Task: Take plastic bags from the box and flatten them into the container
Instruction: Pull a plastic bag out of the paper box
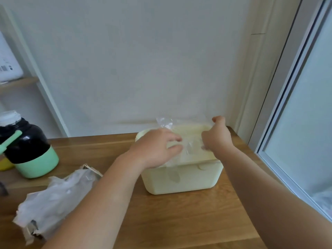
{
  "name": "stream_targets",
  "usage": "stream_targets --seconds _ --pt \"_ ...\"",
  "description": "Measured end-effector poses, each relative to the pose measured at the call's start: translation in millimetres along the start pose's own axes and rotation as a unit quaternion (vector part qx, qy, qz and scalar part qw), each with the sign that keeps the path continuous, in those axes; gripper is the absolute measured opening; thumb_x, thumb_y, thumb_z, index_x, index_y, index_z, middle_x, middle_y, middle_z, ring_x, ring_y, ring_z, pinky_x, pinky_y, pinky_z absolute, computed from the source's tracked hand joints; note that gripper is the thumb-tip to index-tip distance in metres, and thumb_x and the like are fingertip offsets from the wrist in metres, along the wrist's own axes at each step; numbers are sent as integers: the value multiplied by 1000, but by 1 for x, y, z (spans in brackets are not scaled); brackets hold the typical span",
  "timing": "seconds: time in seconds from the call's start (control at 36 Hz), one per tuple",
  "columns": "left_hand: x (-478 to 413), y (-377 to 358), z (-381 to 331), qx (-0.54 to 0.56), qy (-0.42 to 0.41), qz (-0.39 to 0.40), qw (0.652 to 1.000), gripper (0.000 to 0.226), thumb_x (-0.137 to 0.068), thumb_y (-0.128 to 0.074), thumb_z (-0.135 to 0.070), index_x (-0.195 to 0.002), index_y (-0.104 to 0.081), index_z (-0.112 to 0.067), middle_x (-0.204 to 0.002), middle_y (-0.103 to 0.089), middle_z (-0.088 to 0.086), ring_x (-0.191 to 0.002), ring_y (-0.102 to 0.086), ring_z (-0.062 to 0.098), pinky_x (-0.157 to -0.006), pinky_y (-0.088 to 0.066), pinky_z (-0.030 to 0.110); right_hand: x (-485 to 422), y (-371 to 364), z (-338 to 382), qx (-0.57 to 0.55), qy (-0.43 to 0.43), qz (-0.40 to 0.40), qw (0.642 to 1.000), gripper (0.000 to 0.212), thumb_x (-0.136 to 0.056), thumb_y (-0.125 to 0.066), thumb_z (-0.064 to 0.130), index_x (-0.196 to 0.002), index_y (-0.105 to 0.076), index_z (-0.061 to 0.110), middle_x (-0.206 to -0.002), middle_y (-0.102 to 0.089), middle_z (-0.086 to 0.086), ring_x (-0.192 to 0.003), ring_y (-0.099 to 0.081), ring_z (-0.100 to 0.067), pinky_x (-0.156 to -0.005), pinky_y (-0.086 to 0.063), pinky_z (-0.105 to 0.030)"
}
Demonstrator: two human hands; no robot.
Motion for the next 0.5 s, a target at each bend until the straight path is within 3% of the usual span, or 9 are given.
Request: stream_targets --seconds 0.06,0.08,0.17,0.22,0.28,0.33,0.39,0.5 --pt "-6 -30 16 -25 63 127 990 44 -96 -50 -45 -139 -50 -32 -150 -41 -10 -136 -39 12 -104 -31 25 2 0 10 97 57 -2 994 59 -87 -41 -3 -140 -24 18 -88 -50 -7 -74 -55 -22 -53 -44 -31" --pt "-7 -38 23 -28 89 161 983 47 -95 -52 -45 -141 -48 -33 -152 -39 -9 -136 -40 14 -104 -32 26 4 -2 17 159 89 1 983 59 -88 -41 -3 -140 -24 18 -95 -52 -9 -75 -52 -22 -55 -40 -30" --pt "-12 -53 34 -44 116 209 970 53 -93 -57 -42 -144 -43 -35 -153 -36 -9 -137 -39 16 -105 -32 26 12 -7 35 356 190 -3 915 55 -89 -47 3 -138 -32 21 -132 -38 -12 -106 -47 -28 -79 -39 -31" --pt "-15 -60 37 -56 122 232 963 56 -93 -59 -37 -145 -40 -35 -153 -37 -8 -137 -39 17 -105 -33 26 17 -14 46 432 263 7 863 46 -92 -51 15 -136 -42 25 -142 -34 -6 -123 -40 -27 -98 -33 -33" --pt "-18 -66 41 -68 132 250 957 57 -94 -59 -34 -147 -37 -36 -153 -38 -7 -136 -41 18 -104 -36 27 21 -25 49 466 298 59 831 39 -93 -53 30 -132 -51 28 -141 -41 1 -125 -41 -22 -102 -30 -33" --pt "-21 -72 43 -81 132 258 954 57 -95 -57 -34 -148 -36 -35 -153 -37 -6 -135 -41 19 -102 -36 26 20 -37 37 473 266 144 828 44 -90 -56 41 -131 -53 26 -137 -48 5 -124 -45 -17 -100 -33 -30" --pt "-24 -79 45 -84 130 265 952 57 -96 -55 -31 -148 -35 -34 -154 -36 -6 -136 -40 19 -101 -36 26 14 -48 13 464 180 230 836 54 -87 -63 42 -134 -51 20 -136 -50 5 -124 -47 -17 -98 -36 -28" --pt "-25 -88 46 -81 134 273 949 57 -97 -50 -22 -150 -32 -29 -154 -36 -3 -137 -39 21 -107 -35 29 4 -64 -24 498 92 305 806 56 -82 -69 35 -131 -54 12 -131 -55 -3 -118 -53 -23 -99 -44 -35"
Point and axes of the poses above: each hand's wrist, its own x-axis away from the middle knuckle, its own y-axis out of the back of the hand, z = x × y, the point moved 10 cm from there along -x, towards the middle knuckle
